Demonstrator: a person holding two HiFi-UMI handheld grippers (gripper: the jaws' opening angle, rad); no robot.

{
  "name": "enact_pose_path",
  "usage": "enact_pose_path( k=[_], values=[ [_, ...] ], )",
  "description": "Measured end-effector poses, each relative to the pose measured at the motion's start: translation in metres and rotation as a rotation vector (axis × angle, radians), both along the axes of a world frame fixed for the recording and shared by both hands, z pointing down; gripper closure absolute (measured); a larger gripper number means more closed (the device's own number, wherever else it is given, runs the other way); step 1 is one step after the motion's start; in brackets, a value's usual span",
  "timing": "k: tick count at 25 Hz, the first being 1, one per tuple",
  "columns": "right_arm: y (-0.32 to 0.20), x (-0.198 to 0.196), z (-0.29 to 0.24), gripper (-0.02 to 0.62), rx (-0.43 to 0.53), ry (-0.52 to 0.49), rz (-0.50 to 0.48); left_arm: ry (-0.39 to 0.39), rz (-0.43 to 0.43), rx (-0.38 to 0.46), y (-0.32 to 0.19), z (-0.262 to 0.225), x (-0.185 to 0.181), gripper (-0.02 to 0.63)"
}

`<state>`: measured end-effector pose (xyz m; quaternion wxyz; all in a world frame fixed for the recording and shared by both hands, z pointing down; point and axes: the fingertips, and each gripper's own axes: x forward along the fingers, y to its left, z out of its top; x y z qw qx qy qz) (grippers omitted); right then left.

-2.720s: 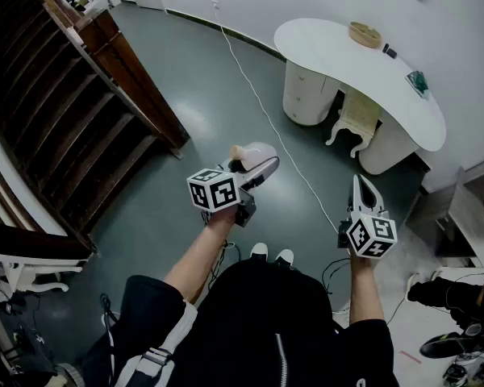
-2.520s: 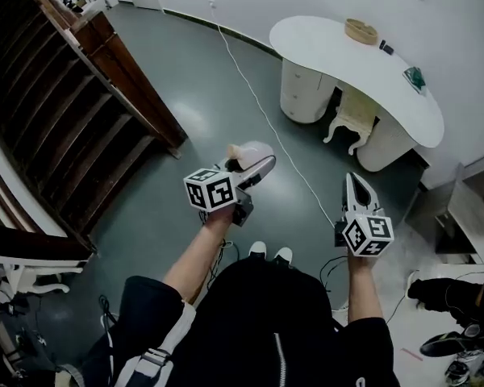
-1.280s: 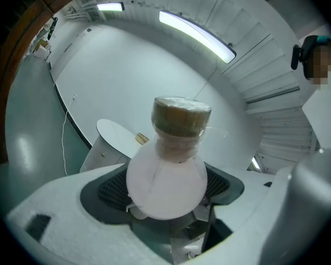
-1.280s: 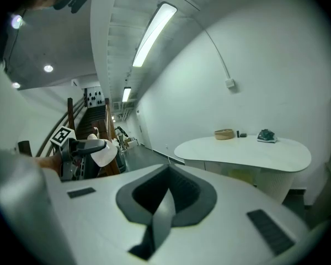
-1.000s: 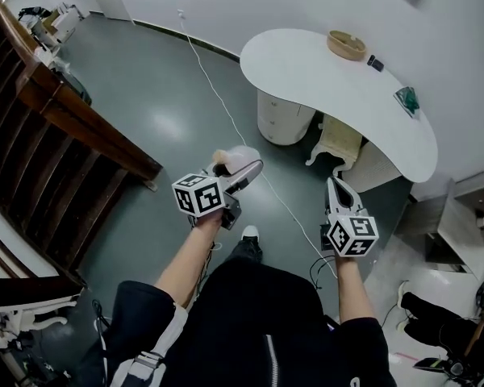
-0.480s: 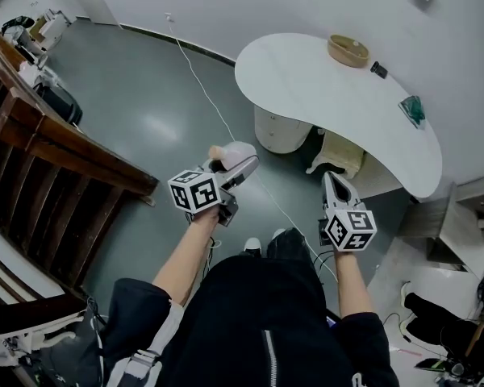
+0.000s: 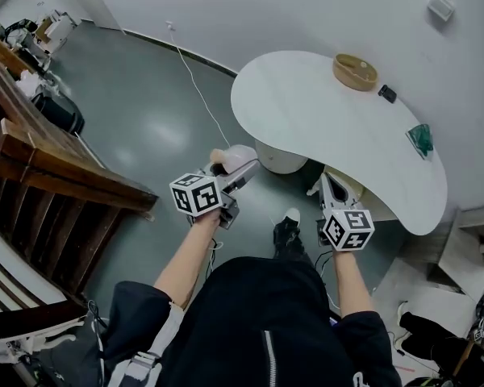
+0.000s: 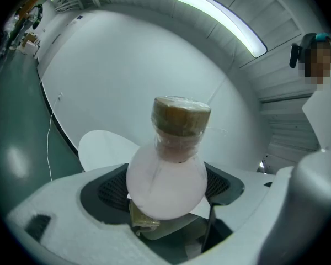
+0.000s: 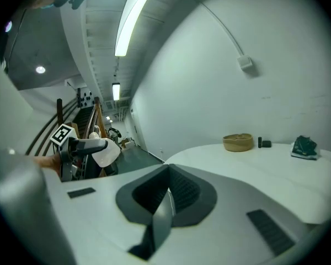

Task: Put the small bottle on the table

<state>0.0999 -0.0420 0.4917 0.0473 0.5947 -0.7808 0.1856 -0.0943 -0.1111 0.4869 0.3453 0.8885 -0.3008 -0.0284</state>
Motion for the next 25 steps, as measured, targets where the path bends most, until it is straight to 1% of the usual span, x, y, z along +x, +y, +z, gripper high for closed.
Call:
enact_pose_path(
  k=[8,14,19,25],
  values=[
    [-0.117,0.076,-0.015,0.594,0.011,0.003,-0.043,-0.007,-0.043,0.013,-0.107,-0.013,0.072,0.21],
    [-0.179,0.118,-0.012,0.594,-0.002,0.013,-0.071,-0.014,-0.063,0.006,-0.164,-0.01,0.114,0.21],
    [-0.214,0.135,-0.011,0.594,-0.011,0.008,-0.059,-0.024,-0.044,-0.009,-0.201,-0.003,0.134,0.21],
    [-0.247,0.156,-0.015,0.594,-0.011,0.0,0.006,-0.033,0.019,-0.016,-0.246,0.0,0.158,0.21]
  ],
)
